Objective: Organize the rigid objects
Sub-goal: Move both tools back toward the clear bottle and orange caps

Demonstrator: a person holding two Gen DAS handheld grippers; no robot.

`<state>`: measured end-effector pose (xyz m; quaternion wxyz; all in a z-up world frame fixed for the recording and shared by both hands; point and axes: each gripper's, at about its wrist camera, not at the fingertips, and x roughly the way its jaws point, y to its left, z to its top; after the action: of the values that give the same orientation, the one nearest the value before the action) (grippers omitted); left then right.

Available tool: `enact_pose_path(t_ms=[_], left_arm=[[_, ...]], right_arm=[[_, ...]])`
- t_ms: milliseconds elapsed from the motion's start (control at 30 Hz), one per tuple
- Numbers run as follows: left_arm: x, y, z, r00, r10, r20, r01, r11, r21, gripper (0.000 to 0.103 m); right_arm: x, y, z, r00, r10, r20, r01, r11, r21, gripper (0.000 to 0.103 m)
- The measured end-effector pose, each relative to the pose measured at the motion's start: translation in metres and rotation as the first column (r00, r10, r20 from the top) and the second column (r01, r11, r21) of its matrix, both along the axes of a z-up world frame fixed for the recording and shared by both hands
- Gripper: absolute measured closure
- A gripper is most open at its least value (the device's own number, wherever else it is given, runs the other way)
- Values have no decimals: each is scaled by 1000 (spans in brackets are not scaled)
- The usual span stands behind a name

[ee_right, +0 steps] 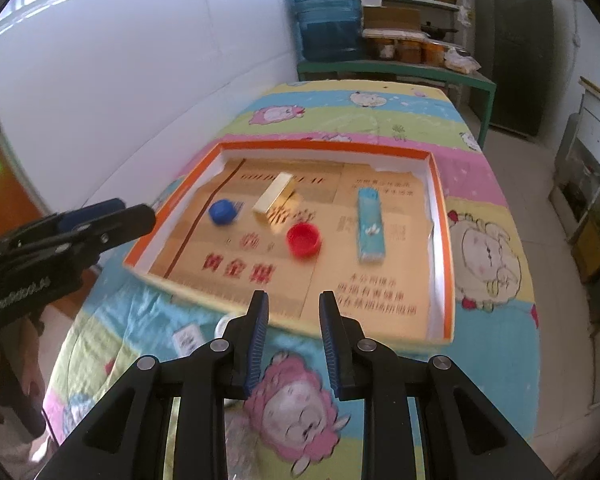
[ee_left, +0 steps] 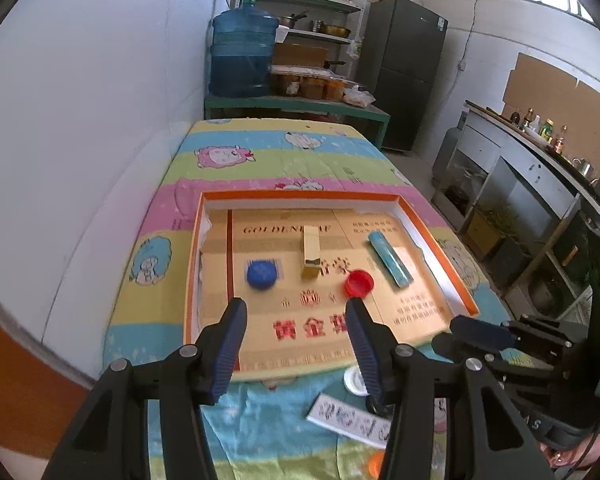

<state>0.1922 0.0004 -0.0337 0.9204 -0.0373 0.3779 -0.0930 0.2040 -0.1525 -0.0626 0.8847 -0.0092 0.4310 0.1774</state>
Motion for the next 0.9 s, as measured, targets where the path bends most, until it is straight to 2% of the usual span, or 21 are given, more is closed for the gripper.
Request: enact_pose_path(t_ms=[233, 467, 700, 900], left_arm=[[-26, 2, -7, 1000, -5, 11, 5, 1000, 3, 51], [-59, -6, -17, 997, -61, 40, 61, 998, 17, 51], [-88, -13, -24, 990, -118, 71, 117, 993, 30, 51], [-108, -18, -39, 976, -213, 54, 212, 977, 26, 51]], right_arm=[[-43, 1, -14, 999, 35, -16, -35, 999, -38, 77], [-85, 9, -30, 995, 88, -48, -91, 993, -75, 77], [-104, 17, -40, 992, 111, -57, -116, 988, -104, 77], [-105, 20, -48, 991, 113, -65, -121, 983, -136, 77]])
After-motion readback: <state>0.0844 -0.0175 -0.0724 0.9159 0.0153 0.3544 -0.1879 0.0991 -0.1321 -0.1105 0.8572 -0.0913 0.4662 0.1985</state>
